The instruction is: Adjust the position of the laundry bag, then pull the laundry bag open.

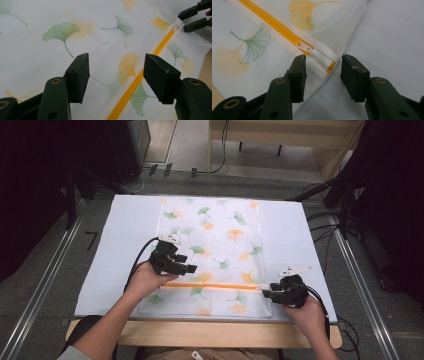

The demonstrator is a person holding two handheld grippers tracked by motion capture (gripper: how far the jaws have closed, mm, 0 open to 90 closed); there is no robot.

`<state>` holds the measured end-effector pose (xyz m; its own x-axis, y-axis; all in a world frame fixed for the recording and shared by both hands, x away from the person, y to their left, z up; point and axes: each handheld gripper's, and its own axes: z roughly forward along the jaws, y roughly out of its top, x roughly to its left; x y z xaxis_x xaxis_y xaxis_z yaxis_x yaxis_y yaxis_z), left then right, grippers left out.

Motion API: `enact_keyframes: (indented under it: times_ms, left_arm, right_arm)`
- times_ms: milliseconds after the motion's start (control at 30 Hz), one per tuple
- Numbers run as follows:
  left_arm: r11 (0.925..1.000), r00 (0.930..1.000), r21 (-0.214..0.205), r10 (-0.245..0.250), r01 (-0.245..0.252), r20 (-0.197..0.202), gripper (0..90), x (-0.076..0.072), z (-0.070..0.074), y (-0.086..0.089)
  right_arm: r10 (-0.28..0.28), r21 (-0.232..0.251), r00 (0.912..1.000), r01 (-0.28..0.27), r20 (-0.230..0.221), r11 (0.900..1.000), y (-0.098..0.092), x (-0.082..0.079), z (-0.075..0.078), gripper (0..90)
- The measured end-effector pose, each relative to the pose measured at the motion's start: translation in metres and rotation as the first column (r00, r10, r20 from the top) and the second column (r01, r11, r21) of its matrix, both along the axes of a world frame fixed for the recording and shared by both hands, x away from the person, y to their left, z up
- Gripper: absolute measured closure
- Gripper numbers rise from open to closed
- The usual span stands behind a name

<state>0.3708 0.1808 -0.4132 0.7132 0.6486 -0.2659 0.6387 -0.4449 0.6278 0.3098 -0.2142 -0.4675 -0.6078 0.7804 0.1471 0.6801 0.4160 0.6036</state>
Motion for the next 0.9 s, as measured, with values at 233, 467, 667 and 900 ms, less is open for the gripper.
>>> enact_keyframes:
  times_ms: [233, 467, 667, 900]
  left_arm:
    - [1.0, 1.0, 0.005, -0.006, 0.006, 0.0, 38.6, 0.0, -0.001, -0.001]
    - [1.0, 1.0, 0.004, -0.005, 0.005, -0.004, 38.8, 0.0, -0.001, -0.003]
    - [0.9999, 0.9999, 0.003, -0.013, 0.013, -0.006, 39.1, 0.0, -0.002, -0.004]
    - [0.9985, 0.999, -0.035, -0.042, 0.042, 0.014, 45.1, -0.005, -0.001, -0.008]
  right_arm:
    - [-0.024, -0.02, 0.9996, 0.025, 0.015, 0.9995, 0.009, 0.003, -0.001, 65.6]
    - [-0.016, -0.047, 0.9994, 0.018, 0.032, 0.9987, 0.014, 0.003, -0.001, 68.5]
    - [-0.012, -0.046, 0.9996, 0.014, 0.026, 0.9989, 0.016, 0.004, 0.0, 73.3]
    - [0.001, -0.026, 1.0, -0.001, -0.001, 0.9997, 0.016, 0.006, 0.001, 83.4]
